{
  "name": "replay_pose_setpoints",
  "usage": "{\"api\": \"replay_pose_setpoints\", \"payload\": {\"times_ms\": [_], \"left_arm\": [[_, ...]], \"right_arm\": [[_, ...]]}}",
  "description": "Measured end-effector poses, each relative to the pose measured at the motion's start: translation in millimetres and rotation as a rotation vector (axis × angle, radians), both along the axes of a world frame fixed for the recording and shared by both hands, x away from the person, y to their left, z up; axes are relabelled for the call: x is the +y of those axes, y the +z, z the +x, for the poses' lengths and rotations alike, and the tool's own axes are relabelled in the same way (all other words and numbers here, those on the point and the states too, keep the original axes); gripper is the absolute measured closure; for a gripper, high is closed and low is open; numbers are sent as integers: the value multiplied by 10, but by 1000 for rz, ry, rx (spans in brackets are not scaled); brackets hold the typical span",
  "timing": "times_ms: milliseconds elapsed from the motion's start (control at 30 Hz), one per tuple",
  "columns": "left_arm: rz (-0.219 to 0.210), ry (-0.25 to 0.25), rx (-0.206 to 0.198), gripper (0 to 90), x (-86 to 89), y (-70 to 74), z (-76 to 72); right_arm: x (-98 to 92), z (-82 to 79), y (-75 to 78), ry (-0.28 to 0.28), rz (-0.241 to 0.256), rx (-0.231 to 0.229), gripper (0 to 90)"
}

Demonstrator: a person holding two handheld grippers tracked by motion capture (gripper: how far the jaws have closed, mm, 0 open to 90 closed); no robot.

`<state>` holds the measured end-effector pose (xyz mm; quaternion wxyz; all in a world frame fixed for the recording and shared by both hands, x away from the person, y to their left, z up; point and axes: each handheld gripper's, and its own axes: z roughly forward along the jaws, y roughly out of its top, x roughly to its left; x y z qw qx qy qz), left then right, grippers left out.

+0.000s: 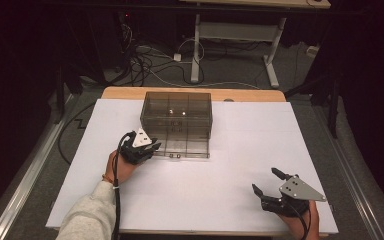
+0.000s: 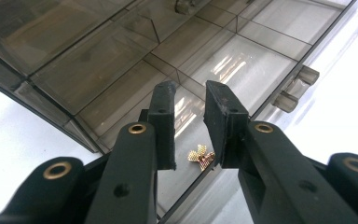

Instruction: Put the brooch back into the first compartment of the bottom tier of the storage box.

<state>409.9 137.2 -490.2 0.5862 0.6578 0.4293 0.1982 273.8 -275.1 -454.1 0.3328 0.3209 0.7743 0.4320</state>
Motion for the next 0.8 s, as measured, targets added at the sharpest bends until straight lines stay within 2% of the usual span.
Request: {"api": "replay_pose_setpoints", "payload": {"times_ms": [367,433,500,633,733,800], "left_arm": [[-34,5,-36,687,5,84,-52],[-28,7,-45,669,-24,94,-62],[-18,7,-52,621,-45,100,-74],[-32,12,-73,548,-55,146,-102],[-31,-5,-75,501,-70,163,-129],[-34,-5,-84,435,-86,175,-143]], "right_arm": [[-15,2,1,-13,7,-7,204],[-16,5,-3,-12,8,-6,204],[-19,9,-6,-14,7,-4,205],[-23,11,-10,-10,4,-3,208],[-19,17,-15,-7,3,3,208],[-13,20,-20,0,6,9,209]]}}
